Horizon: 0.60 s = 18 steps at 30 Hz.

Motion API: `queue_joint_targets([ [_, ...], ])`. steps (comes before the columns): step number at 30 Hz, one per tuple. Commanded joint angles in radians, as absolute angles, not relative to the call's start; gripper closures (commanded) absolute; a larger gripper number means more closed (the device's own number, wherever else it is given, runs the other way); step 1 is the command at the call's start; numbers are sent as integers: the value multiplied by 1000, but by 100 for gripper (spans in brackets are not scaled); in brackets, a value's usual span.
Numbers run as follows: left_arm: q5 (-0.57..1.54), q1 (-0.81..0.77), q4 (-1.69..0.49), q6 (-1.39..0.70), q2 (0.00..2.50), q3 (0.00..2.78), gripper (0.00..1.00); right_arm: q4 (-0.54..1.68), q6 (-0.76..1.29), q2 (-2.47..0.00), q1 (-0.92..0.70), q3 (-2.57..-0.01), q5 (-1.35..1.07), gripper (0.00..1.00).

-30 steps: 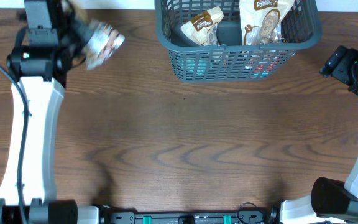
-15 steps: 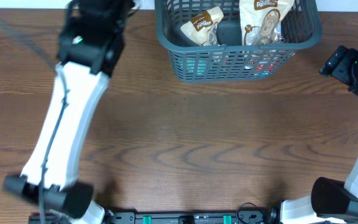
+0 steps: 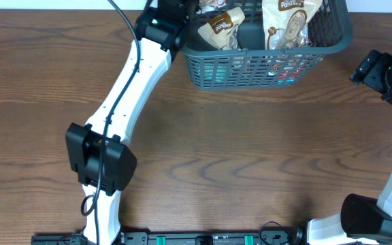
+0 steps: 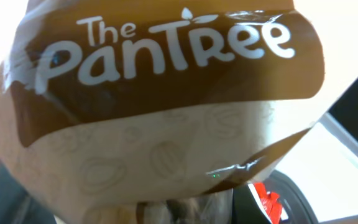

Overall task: Pack container
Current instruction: 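Carry the Pantree bag with the left gripper over the basket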

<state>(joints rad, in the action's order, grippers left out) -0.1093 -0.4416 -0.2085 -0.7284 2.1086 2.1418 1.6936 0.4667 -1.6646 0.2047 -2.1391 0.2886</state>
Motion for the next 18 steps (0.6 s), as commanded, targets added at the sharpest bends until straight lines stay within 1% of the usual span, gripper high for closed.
queue_joint_targets([
  [1, -124, -455, -207, -730, 2119, 2185, 94, 1695, 477, -1668, 210, -2144, 306, 1],
  [11, -124, -460, -327, -703, 2150, 2184, 95, 1695, 477, -1668, 210, -2144, 306, 1],
  [18, -124, -460, -357, -681, 2168, 2184, 95, 1695, 477, -1668, 210, -2144, 306, 1],
])
